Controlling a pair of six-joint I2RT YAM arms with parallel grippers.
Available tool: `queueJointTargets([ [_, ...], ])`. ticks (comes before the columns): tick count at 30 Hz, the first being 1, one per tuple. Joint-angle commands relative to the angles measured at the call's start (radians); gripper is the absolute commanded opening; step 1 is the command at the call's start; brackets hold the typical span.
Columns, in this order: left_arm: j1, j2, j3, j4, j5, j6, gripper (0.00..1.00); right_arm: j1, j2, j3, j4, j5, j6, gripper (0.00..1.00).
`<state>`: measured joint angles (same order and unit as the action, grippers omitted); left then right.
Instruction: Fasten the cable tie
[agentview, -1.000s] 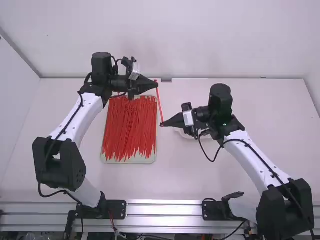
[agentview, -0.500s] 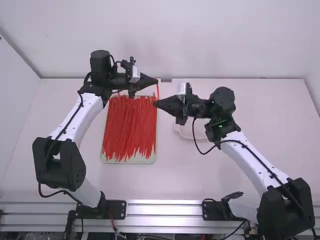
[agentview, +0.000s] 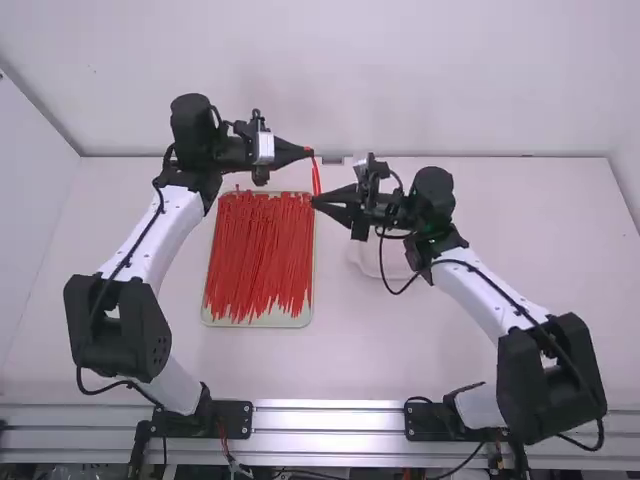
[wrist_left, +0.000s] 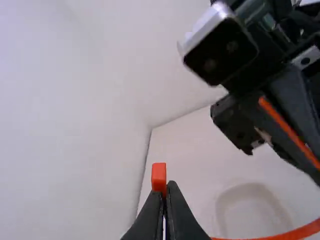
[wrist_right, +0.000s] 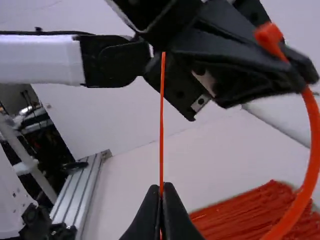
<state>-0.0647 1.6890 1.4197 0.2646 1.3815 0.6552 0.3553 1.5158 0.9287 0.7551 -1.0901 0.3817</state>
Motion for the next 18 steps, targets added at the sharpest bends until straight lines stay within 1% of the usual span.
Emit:
queueJointTargets([
  [1, 0.005, -0.006, -0.011, 0.013, 0.026, 0.002, 0.02, 0.005, 0.021, 0.024, 0.025, -0.008, 0.091, 0.00],
  [3, -0.001, -0.006, -0.011, 0.011, 0.025, 0.008, 0.02, 0.005, 0.031, 0.024, 0.053, -0.008, 0.126, 0.00],
  [6, 0.000, -0.006, -0.011, 0.009, 0.025, 0.028, 0.02, 0.005, 0.035, 0.024, 0.048, 0.019, 0.168, 0.00],
  [13, -0.001, -0.006, -0.011, 0.014, 0.018, 0.060, 0.02, 0.005, 0.035, 0.024, 0.049, 0.043, 0.198, 0.00],
  [18, -0.008, -0.006, -0.011, -0.013, 0.018, 0.110, 0.02, 0.033, 0.035, 0.024, 0.042, 0.041, 0.183, 0.00],
])
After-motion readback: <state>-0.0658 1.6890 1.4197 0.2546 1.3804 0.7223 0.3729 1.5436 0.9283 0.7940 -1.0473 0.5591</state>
